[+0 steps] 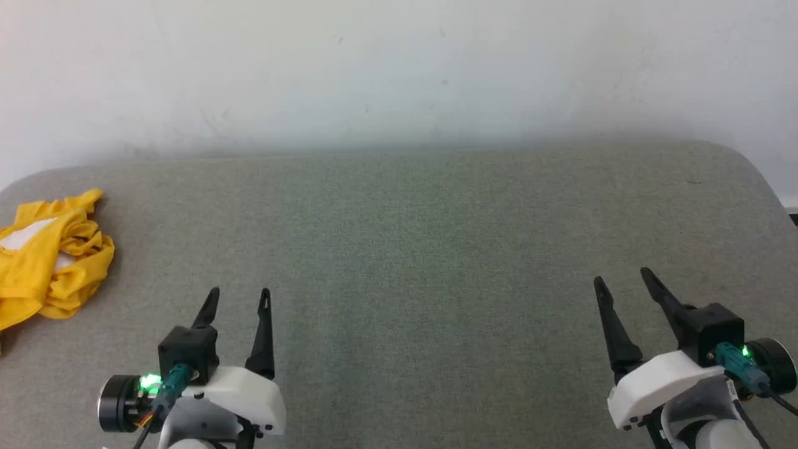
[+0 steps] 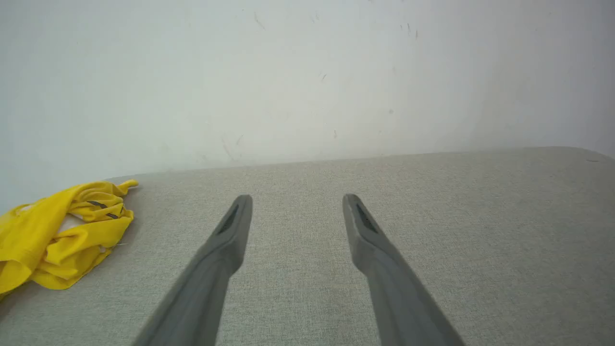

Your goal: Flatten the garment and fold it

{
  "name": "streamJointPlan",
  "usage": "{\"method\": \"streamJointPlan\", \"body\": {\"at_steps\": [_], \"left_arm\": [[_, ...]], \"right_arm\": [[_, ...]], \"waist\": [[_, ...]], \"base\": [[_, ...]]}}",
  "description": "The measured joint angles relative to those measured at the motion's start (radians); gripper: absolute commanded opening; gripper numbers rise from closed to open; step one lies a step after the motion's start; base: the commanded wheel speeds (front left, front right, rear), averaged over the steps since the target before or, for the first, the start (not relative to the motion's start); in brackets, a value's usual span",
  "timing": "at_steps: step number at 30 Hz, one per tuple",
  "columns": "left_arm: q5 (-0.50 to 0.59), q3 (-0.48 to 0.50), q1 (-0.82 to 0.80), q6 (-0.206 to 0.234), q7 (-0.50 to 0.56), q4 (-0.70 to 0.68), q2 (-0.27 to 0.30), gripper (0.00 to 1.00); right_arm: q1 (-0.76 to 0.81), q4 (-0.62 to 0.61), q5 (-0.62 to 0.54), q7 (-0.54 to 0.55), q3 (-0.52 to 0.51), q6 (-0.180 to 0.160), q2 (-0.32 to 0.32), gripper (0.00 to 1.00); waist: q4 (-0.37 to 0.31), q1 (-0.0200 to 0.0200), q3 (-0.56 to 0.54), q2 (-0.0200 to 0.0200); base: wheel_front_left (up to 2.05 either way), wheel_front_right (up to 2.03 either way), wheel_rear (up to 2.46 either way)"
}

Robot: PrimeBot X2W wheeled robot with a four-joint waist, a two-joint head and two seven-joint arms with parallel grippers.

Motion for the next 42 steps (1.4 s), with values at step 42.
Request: {"method": "streamJointPlan", "body": {"at_steps": [42], "left_arm": [[-0.045, 0.029, 0.022, -0.002, -0.084, -0.017, 0.0, 1.0]], "right_arm": [[0.013, 0.051, 0.063, -0.082, -0.083, 0.0, 0.0, 1.0]], "waist": [[0.055, 0.0, 0.009, 0.0]], "base": [[0.0, 0.0, 0.0]]}}
